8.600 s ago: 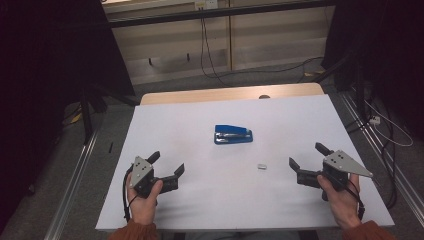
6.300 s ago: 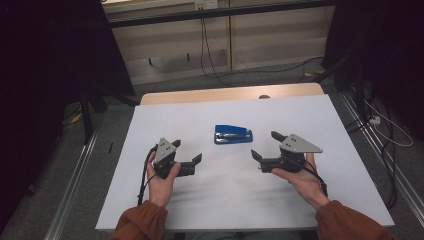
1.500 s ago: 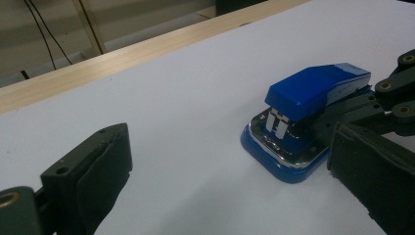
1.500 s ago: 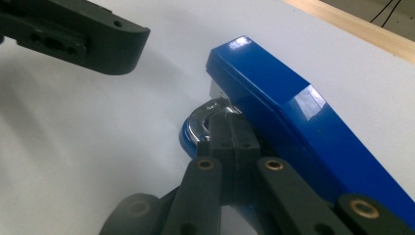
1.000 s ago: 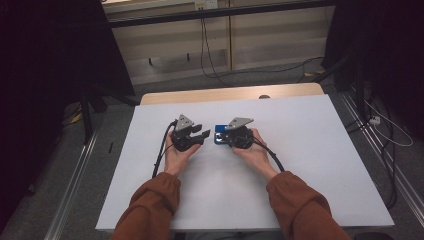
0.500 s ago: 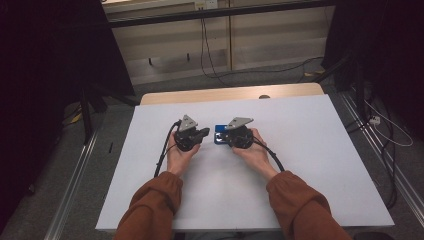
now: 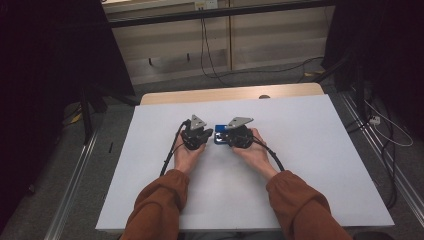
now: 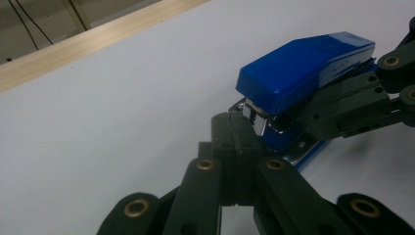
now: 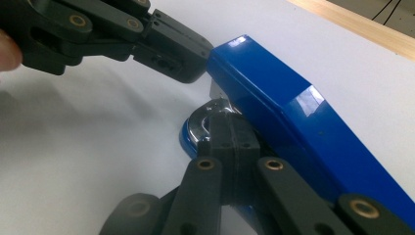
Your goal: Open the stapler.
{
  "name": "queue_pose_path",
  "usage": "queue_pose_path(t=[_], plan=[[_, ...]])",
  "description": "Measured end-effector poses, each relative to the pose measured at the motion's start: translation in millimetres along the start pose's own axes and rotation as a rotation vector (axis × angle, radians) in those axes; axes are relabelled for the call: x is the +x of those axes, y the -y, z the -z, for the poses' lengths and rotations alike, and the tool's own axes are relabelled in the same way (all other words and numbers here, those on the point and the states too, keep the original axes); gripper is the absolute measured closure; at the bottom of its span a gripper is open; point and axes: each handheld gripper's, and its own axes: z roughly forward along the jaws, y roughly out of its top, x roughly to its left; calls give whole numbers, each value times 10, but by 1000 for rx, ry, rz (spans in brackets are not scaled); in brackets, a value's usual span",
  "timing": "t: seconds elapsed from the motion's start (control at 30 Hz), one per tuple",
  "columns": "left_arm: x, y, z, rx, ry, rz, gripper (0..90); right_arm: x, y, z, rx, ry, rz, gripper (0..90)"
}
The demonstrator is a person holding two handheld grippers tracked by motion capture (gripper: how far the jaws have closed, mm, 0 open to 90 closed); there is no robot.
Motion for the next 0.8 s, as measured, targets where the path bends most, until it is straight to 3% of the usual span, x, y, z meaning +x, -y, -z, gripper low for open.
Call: queue_pose_path(t=[0.33,0.8], plan=[[-23,-8,-39,-8,29,-6,900,3,-1,-1,0,4,0,900],[-6,-20,-36,-22,44,26,900,4,1,-3,-2,7,-5,900]])
